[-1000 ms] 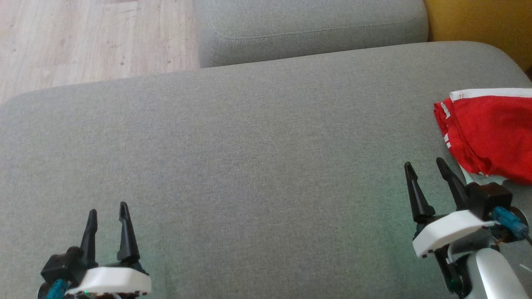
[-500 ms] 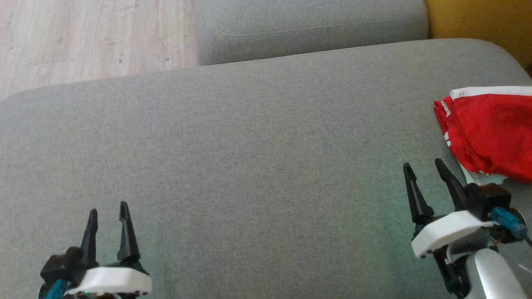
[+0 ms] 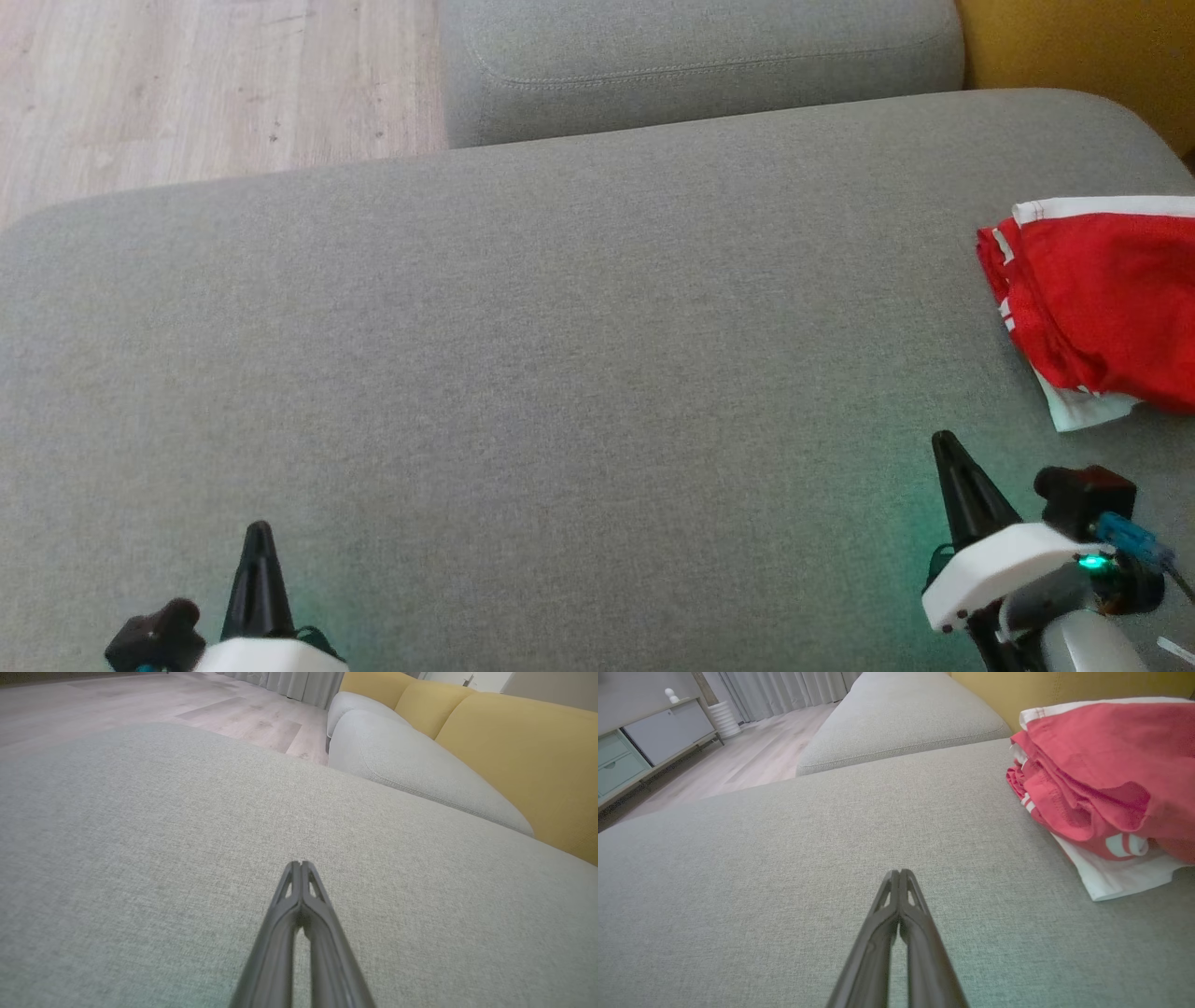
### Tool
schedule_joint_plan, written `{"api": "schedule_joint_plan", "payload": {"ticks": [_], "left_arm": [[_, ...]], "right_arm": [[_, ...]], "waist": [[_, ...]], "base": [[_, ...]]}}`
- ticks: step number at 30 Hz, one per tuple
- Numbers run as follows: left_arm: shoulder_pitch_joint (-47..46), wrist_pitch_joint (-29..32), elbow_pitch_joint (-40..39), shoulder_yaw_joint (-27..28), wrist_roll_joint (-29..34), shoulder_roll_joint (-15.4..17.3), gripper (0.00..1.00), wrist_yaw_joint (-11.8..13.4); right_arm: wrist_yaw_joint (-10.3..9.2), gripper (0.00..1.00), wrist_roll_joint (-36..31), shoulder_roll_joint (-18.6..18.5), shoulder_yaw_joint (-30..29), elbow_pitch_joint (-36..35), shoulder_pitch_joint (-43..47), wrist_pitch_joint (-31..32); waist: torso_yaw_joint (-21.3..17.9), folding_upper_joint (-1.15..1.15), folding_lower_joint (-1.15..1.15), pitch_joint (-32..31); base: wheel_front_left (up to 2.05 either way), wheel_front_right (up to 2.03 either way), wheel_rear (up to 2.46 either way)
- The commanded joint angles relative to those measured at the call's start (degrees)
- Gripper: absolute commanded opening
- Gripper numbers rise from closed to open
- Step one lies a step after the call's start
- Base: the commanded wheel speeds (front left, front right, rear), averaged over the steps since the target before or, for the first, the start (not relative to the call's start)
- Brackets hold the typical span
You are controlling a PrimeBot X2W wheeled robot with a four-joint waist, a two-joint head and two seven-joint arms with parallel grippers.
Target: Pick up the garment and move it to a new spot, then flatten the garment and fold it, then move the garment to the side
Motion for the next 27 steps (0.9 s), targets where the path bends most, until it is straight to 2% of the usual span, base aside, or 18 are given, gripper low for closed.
{"api": "schedule_joint_plan", "payload": {"ticks": [1,27], "left_arm": [[-2.09,0.23,-2.0,0.69,-1.43,0.3,0.0,-0.31],[-3.32,4.59,-4.13,2.5,-16.43,-0.4,0.0,-1.28]], "right_arm": [[0.0,0.0,1.8,0.03,-0.63,-2.04,-2.38,0.17],[-0.01,0.0,19.54,0.98,-2.71,-2.58,-3.07,1.8]], "waist": [[0.04,0.0,0.0,-0.02],[0.66,0.0,0.0,-0.44]], "base": [[0.0,0.0,0.0],[0.0,0.0,0.0]]}}
